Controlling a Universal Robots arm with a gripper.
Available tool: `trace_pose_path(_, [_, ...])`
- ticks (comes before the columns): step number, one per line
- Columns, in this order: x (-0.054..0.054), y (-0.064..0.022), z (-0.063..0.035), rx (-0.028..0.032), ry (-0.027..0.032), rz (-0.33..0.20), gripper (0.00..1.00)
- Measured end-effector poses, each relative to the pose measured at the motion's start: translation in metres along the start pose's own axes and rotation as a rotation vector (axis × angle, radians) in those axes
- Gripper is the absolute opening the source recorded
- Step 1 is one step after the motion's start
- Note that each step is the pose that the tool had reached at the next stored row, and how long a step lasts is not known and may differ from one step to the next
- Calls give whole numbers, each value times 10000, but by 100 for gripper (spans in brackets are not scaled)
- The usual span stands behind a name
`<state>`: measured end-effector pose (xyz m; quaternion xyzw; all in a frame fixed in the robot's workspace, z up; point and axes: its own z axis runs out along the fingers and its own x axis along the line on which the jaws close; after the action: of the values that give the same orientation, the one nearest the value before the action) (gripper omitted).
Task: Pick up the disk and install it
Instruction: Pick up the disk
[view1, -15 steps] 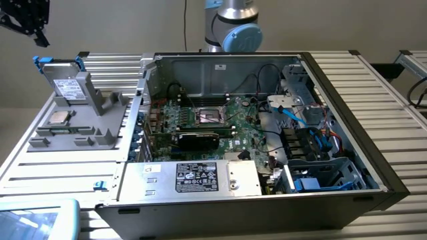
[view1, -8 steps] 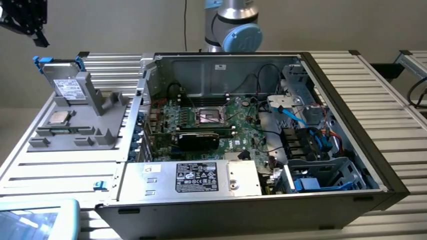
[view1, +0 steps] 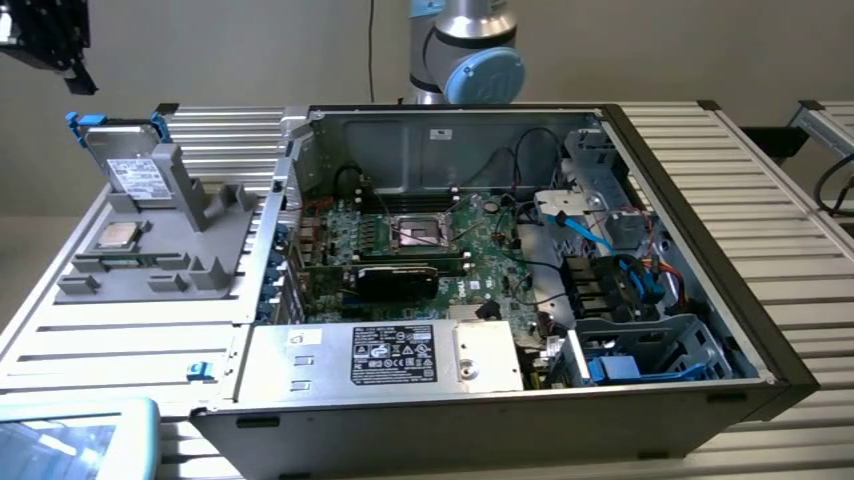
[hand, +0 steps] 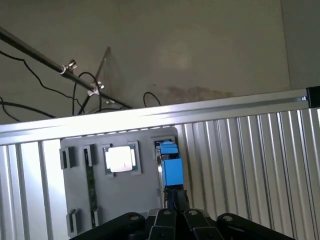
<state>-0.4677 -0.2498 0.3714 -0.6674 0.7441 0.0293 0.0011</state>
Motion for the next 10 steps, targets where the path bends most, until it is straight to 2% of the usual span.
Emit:
trace_pose_path(5, [0,0,1,-25,54,-858,11])
trace_pose_path(7, [0,0,1,-24,84,-887,11])
trace_pose_path(10, [0,0,1,-24,84,-892,11])
